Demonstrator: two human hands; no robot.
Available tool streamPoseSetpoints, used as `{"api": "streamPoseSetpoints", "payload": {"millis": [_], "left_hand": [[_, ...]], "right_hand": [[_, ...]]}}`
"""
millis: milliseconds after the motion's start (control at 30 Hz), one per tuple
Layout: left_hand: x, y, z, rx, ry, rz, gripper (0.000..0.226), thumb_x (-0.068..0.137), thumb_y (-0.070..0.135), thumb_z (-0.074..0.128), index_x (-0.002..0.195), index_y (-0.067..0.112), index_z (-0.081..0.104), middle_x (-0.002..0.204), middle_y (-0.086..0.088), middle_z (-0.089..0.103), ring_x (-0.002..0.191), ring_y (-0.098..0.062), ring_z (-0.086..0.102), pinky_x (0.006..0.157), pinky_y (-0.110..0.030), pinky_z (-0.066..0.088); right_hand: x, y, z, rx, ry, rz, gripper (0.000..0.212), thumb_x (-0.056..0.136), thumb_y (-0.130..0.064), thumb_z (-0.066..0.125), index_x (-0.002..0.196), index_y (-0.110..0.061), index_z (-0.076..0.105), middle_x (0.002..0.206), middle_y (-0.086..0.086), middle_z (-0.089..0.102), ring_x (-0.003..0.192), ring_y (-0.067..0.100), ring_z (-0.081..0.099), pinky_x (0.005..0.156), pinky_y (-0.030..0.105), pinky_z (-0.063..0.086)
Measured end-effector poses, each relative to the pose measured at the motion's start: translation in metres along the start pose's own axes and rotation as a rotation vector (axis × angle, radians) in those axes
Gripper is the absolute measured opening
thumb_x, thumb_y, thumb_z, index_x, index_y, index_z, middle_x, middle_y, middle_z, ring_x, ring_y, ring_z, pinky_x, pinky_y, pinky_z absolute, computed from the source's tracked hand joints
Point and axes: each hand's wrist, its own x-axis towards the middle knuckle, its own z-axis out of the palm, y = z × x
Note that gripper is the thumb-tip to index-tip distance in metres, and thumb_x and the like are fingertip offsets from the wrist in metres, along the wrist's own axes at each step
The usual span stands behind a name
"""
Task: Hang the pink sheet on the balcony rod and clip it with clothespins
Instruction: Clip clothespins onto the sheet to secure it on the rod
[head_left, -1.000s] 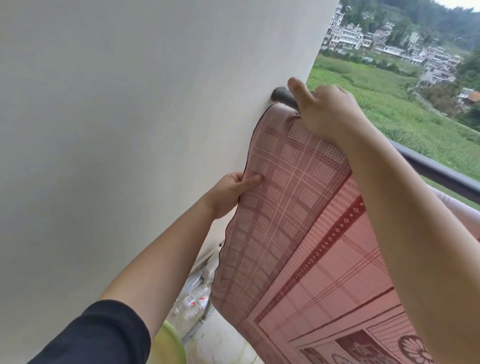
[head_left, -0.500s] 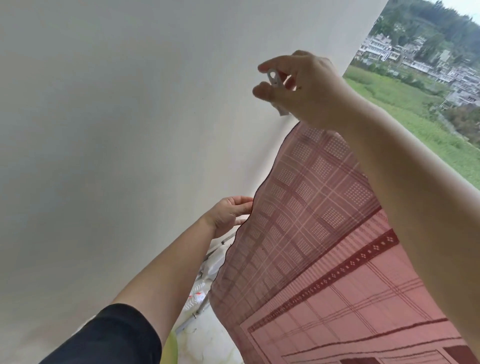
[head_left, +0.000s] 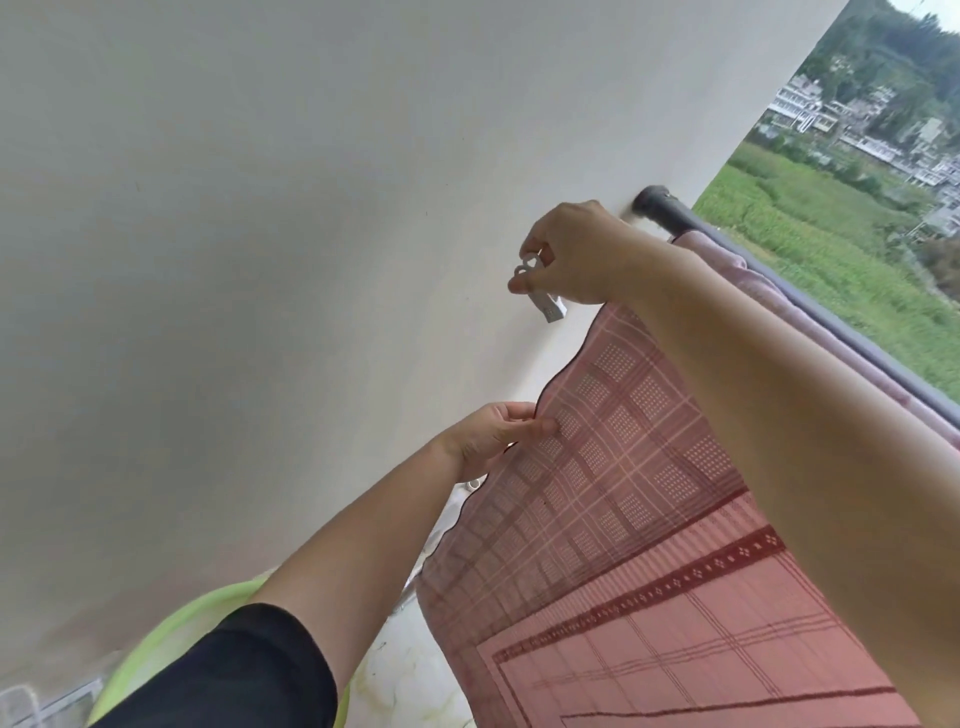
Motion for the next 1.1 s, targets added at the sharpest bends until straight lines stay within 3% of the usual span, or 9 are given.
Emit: {"api": "streamPoseSetpoints", "payload": {"millis": [100,267,400,500,600,700,900,1000,1100], "left_hand": [[0.001,0.0,0.001,-0.086,-0.089,-0.018,0.049,0.077,0.031,0.082,0.117,0.006,0.069,0.12,-0.014,0.068,0.111,-0.027,0.064,0.094,-0.039,0.052],[0.0,0.002,0.003,-0.18,-0.154,-0.022,0.049,0.079,0.028,0.078,0.12,0.004,0.065,0.12,-0.014,0.066,0.111,-0.028,0.063,0.101,-0.041,0.05],[-0.003,-0.004,0.003,-0.288,-0.118,0.004,0.032,0.093,0.014,0.061,0.123,0.005,0.064,0.119,-0.013,0.067,0.11,-0.026,0.065,0.095,-0.037,0.052],[-0.002,-0.004,0.002,-0.308,-0.021,0.022,0.038,0.085,0.015,0.071,0.12,0.002,0.065,0.115,-0.014,0.066,0.104,-0.025,0.065,0.092,-0.037,0.053],[-0.002,-0.003,0.0,-0.295,0.094,0.059,0.038,0.073,0.019,0.084,0.107,0.007,0.073,0.106,-0.01,0.069,0.098,-0.02,0.067,0.084,-0.033,0.055],[-0.002,0.003,-0.005,-0.243,0.119,0.098,0.031,0.077,0.019,0.082,0.104,0.007,0.074,0.102,-0.009,0.073,0.096,-0.019,0.068,0.081,-0.032,0.056],[-0.001,0.015,-0.011,-0.127,0.096,0.151,0.014,0.088,0.015,0.069,0.099,0.008,0.074,0.1,-0.009,0.072,0.094,-0.02,0.067,0.082,-0.029,0.054],[0.002,0.022,-0.006,-0.039,0.05,0.125,0.028,0.091,0.013,0.066,0.114,-0.002,0.066,0.107,-0.013,0.068,0.102,-0.025,0.062,0.087,-0.031,0.053],[0.003,0.028,-0.003,0.016,-0.044,0.104,0.029,0.096,0.01,0.06,0.12,-0.006,0.062,0.111,-0.016,0.067,0.103,-0.026,0.063,0.086,-0.032,0.053]], "right_hand": [[0.0,0.0,-0.001,0.023,-0.004,0.009,0.039,0.083,-0.043,0.074,0.107,-0.011,0.072,0.101,0.007,0.07,0.097,0.027,0.062,0.071,0.031,0.047],[0.0,0.002,0.001,0.007,-0.016,0.014,0.04,0.085,-0.041,0.072,0.102,-0.004,0.073,0.101,0.014,0.07,0.094,0.029,0.063,0.074,0.035,0.053],[0.002,0.002,0.004,0.023,-0.014,0.019,0.033,0.085,-0.041,0.073,0.097,-0.011,0.076,0.089,0.001,0.068,0.067,0.004,0.053,0.055,0.02,0.043],[0.006,0.0,0.007,0.061,-0.035,0.043,0.034,0.079,-0.039,0.08,0.102,-0.015,0.075,0.09,-0.003,0.066,0.078,0.014,0.058,0.069,0.029,0.052],[0.009,-0.004,0.013,0.046,-0.055,0.057,0.042,0.075,-0.034,0.083,0.101,-0.003,0.074,0.102,0.016,0.071,0.093,0.034,0.063,0.084,0.045,0.058],[0.009,-0.006,0.016,0.07,-0.048,0.076,0.042,0.072,-0.032,0.084,0.097,0.0,0.074,0.108,0.019,0.07,0.099,0.036,0.064,0.085,0.052,0.057],[0.003,-0.005,0.012,0.17,0.036,0.096,0.035,0.073,-0.036,0.085,0.092,-0.006,0.078,0.093,0.012,0.074,0.091,0.031,0.066,0.08,0.044,0.06],[0.001,-0.006,0.013,0.226,0.014,0.132,0.04,0.071,-0.039,0.088,0.102,-0.016,0.077,0.092,-0.002,0.07,0.084,0.018,0.066,0.078,0.032,0.059],[0.0,-0.005,0.017,0.229,-0.026,0.151,0.033,0.07,-0.036,0.088,0.094,-0.016,0.079,0.089,-0.002,0.072,0.08,0.015,0.066,0.075,0.031,0.06]]}}
